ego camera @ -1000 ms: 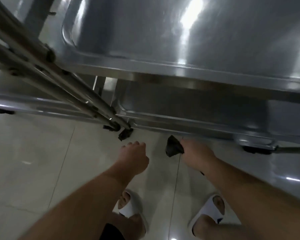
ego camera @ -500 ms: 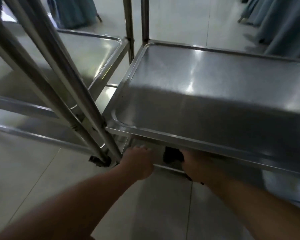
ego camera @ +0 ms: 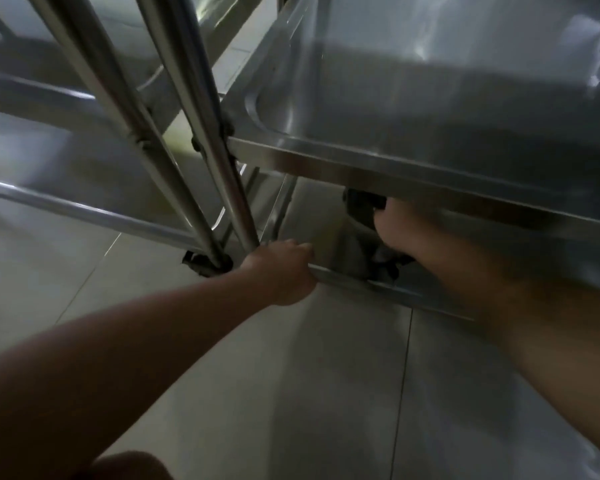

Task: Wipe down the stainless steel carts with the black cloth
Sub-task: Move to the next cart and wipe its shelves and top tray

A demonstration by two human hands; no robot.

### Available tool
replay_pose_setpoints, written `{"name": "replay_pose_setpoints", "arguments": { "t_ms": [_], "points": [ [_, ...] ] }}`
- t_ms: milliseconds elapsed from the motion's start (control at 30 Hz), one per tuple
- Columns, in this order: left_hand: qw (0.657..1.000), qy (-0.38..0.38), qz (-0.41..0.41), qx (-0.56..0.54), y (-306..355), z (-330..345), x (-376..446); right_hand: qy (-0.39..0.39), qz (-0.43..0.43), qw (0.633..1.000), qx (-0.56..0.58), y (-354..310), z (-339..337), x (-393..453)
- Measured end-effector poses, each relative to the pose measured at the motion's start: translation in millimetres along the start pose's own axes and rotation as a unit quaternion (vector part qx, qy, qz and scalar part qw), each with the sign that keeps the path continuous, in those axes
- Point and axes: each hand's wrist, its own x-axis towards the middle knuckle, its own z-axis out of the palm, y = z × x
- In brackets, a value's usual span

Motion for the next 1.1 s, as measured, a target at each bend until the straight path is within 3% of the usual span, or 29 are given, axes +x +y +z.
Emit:
{"name": "replay_pose_setpoints", "arguments": {
  "t_ms": [133, 200, 267, 367, 433, 500, 600, 700, 800, 967, 1100],
  "points": [
    [0.998, 0.026, -0.017, -0.058, -21.8, 15.4, -5.2, 0.112, 0.018, 0.993, -0.02, -13.2, -0.3, 15.3],
    [0.994, 0.015, -0.036, -0.099, -34.9, 26.0, -6.6, 0.189, -0.032, 0.981, -0.031, -17.6, 8.8, 22.7],
    [0.989, -0.01, -0.067, -0.131, -50.6, 35.6, -7.8, 0.208, -0.102, 0.972, -0.034, -23.1, 26.6, 30.8],
    [0.984, -0.018, -0.106, -0.143, -78.6, 49.4, -10.3, 0.089, -0.175, 0.98, 0.032, -34.0, 70.5, 27.2],
    [0.98, 0.032, -0.145, -0.131, -95.0, 50.8, -12.7, -0.051, -0.208, 0.976, 0.042, -36.1, 107.9, 17.9],
    [0.957, 0.098, -0.177, -0.209, -102.5, 48.0, -12.1, -0.133, -0.255, 0.957, -0.028, -34.5, 139.0, 10.7],
    [0.91, 0.158, -0.159, -0.349, -97.8, 43.2, -4.8, -0.108, -0.304, 0.944, -0.072, -23.8, 154.0, 4.4],
    [0.81, 0.22, -0.102, -0.535, -87.2, 33.6, 5.3, -0.082, -0.332, 0.935, -0.091, 1.0, 142.3, -7.9],
    [0.75, 0.288, -0.039, -0.594, -83.0, 27.2, 15.9, -0.077, -0.309, 0.943, -0.094, 45.9, 123.9, -17.8],
    [0.744, 0.332, -0.052, -0.577, -77.2, 34.3, 24.6, -0.02, -0.201, 0.974, -0.102, 93.3, 92.7, 27.7],
    [0.728, 0.361, -0.072, -0.579, -74.1, 34.9, 27.2, 0.025, -0.063, 0.994, -0.082, 44.1, 95.1, 89.4]
  ]
}}
